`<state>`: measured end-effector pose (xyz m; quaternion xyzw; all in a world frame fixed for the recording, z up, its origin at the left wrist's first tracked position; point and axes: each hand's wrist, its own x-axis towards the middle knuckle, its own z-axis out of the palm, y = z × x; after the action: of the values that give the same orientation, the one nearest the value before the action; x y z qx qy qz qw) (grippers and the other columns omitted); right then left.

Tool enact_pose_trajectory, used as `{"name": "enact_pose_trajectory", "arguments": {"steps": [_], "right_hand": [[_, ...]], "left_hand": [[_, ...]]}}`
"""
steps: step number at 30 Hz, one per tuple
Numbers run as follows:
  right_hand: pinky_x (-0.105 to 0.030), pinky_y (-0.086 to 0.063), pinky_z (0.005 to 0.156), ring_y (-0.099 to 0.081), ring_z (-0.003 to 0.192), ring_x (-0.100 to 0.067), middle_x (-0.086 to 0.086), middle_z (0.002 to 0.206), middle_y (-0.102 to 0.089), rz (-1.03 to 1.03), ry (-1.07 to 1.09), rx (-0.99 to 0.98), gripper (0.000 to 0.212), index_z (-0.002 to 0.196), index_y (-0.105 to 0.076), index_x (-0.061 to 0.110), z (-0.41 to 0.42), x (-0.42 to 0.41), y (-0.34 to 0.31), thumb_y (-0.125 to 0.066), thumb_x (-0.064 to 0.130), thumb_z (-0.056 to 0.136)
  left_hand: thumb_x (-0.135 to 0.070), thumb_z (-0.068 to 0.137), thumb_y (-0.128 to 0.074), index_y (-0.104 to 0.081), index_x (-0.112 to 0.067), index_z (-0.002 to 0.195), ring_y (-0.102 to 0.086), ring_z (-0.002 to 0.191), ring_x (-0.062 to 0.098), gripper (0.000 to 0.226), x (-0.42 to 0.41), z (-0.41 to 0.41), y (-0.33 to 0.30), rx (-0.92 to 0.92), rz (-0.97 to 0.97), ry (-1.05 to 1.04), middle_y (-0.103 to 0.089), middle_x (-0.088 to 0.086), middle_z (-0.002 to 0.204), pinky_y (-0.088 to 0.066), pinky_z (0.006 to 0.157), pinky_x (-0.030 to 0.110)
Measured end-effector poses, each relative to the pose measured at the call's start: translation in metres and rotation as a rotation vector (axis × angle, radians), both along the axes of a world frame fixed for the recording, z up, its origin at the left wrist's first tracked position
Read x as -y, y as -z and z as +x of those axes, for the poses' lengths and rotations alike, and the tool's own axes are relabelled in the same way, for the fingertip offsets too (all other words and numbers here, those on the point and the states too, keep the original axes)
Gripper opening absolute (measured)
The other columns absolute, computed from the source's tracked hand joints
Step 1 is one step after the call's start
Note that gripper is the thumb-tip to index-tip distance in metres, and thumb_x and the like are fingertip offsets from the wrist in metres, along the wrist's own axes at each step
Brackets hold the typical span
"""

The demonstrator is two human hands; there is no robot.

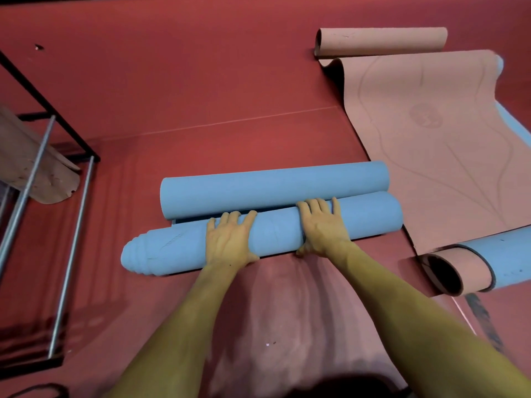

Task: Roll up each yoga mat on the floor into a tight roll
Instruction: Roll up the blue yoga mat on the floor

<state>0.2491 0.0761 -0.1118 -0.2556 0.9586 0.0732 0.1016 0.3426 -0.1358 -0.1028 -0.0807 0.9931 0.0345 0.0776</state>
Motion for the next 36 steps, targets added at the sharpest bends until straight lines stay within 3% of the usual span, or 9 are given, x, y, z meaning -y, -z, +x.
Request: {"name": "enact_pose_trajectory", "arguments": {"steps": [7,10,12,15,18,25,28,31,36], "right_hand": [[-0.059,-0.030,0.114,-0.049,0.128,-0.030,-0.005,0.133,-0.054,0.093,-0.060,0.265,0.118,0.138,-0.042,0.020,-0.006,-0.003,-0.021,-0.088,0.074,0.044],[-0.069,-0.012,0.121,-0.025,0.150,-0.038,-0.016,0.161,-0.028,0.114,-0.064,0.284,0.124,0.149,-0.035,0.021,-0.004,-0.001,-0.020,-0.089,0.070,0.049],[-0.072,-0.004,0.121,0.006,0.157,-0.045,-0.020,0.169,0.015,0.115,-0.036,0.316,0.136,0.158,-0.025,0.024,-0.005,-0.001,-0.021,-0.090,0.071,0.049],[-0.072,-0.004,0.121,0.019,0.156,-0.044,-0.017,0.164,0.036,0.122,-0.013,0.362,0.148,0.165,-0.009,0.028,-0.012,0.000,-0.026,-0.092,0.071,0.050],[-0.069,-0.003,0.123,0.014,0.157,-0.042,-0.014,0.167,0.031,0.084,-0.001,0.367,0.154,0.165,0.000,0.026,-0.011,0.001,-0.025,-0.094,0.066,0.050],[-0.069,0.000,0.123,0.017,0.157,-0.041,-0.017,0.168,0.027,-0.009,-0.024,0.302,0.136,0.160,-0.024,0.032,-0.009,-0.016,-0.013,-0.087,0.078,0.048],[-0.070,0.000,0.122,0.012,0.157,-0.043,-0.014,0.168,0.025,0.012,-0.007,0.322,0.141,0.163,-0.017,0.036,-0.013,-0.014,-0.015,-0.087,0.079,0.049],[-0.068,-0.009,0.122,-0.021,0.144,-0.041,-0.015,0.157,-0.017,0.073,0.018,0.327,0.143,0.164,-0.015,0.038,-0.017,-0.007,-0.022,-0.086,0.080,0.047],[-0.067,-0.009,0.122,-0.032,0.139,-0.034,-0.007,0.147,-0.036,0.066,0.000,0.358,0.142,0.165,-0.007,0.036,-0.026,-0.005,-0.027,-0.083,0.080,0.053]], "left_hand": [[-0.082,0.043,-0.075,-0.054,-0.043,0.119,-0.067,0.095,0.021,0.088,0.017,0.005,-0.025,0.222,0.163,0.102,-0.065,-0.011,0.099,-0.054,0.076,0.037],[-0.078,0.041,-0.081,-0.054,-0.046,0.127,-0.065,0.113,0.024,0.096,0.015,0.005,-0.029,0.268,0.236,0.083,-0.064,-0.007,0.128,-0.052,0.085,0.041],[-0.077,0.038,-0.084,-0.048,-0.052,0.139,-0.059,0.129,0.027,0.109,0.014,0.005,-0.031,0.302,0.268,0.044,-0.023,0.004,0.170,-0.050,0.097,0.045],[-0.078,0.038,-0.085,-0.043,-0.057,0.146,-0.060,0.129,0.026,0.117,0.018,0.003,-0.031,0.322,0.288,0.010,0.023,0.001,0.172,-0.047,0.102,0.044],[-0.079,0.039,-0.086,-0.042,-0.058,0.147,-0.056,0.133,0.026,0.119,0.019,0.002,-0.032,0.329,0.301,-0.007,0.032,-0.001,0.169,-0.045,0.105,0.045],[-0.074,0.046,-0.089,-0.025,-0.055,0.158,-0.034,0.150,0.029,0.130,0.015,0.010,-0.024,0.260,0.302,-0.010,0.034,0.001,0.167,-0.037,0.115,0.045],[-0.071,0.044,-0.091,-0.031,-0.049,0.153,-0.030,0.150,0.028,0.126,0.010,0.009,-0.028,0.181,0.259,-0.006,0.003,0.005,0.173,-0.035,0.113,0.048],[-0.065,0.055,-0.091,-0.041,-0.045,0.146,-0.044,0.136,0.023,0.105,0.004,0.007,-0.029,0.162,0.239,0.017,-0.041,-0.005,0.153,-0.039,0.105,0.044],[-0.073,0.060,-0.083,-0.030,-0.044,0.155,-0.032,0.142,0.027,0.112,-0.008,0.003,-0.021,0.207,0.142,-0.057,-0.034,0.004,0.157,-0.028,0.116,0.050]]}}
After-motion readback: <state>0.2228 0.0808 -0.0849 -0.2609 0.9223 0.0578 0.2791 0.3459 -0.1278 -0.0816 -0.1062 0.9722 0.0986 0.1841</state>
